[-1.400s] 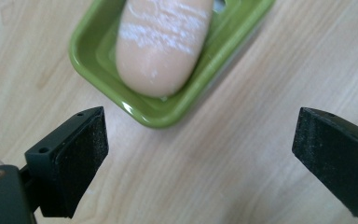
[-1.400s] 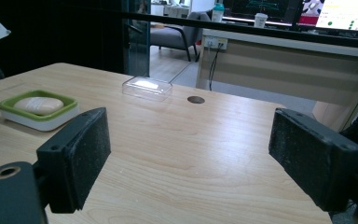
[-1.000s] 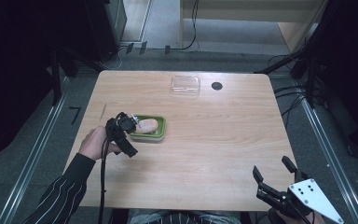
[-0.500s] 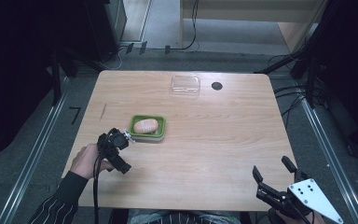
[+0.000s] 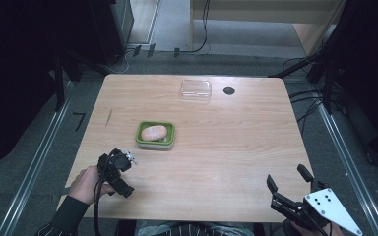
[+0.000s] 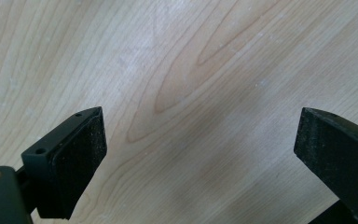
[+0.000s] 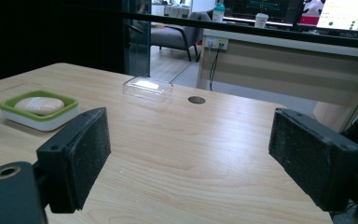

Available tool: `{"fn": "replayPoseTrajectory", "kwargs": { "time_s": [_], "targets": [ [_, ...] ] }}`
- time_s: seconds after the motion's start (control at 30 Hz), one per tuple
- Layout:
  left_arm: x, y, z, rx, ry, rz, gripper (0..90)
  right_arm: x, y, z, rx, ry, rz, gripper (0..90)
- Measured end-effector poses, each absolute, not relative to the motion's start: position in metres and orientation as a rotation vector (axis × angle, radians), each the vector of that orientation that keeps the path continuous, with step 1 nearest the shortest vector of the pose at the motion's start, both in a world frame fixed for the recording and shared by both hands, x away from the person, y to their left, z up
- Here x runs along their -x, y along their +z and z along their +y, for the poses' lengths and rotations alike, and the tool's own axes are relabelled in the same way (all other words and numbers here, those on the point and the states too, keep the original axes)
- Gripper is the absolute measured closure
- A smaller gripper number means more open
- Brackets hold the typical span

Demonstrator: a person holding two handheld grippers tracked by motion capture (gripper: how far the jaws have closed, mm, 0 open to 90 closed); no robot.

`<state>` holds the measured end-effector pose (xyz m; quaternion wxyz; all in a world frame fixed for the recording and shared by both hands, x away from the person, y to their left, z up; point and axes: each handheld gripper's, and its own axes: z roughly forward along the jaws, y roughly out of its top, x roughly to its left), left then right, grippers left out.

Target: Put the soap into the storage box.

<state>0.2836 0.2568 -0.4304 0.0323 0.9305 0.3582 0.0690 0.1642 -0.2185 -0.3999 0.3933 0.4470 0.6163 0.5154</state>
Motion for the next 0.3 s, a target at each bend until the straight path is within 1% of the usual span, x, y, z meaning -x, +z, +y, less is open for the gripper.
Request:
{"fn": "replayPoseTrajectory", "kwargs": {
  "time_s": [0.3],
  "targets": [
    [-0.284,-0.434,0.2576,-2.872,0.207,1.094,1.2,-0.165,-0.4001,-0.2186,-1.135,1.311,1.565,13.2]
  ]
}}
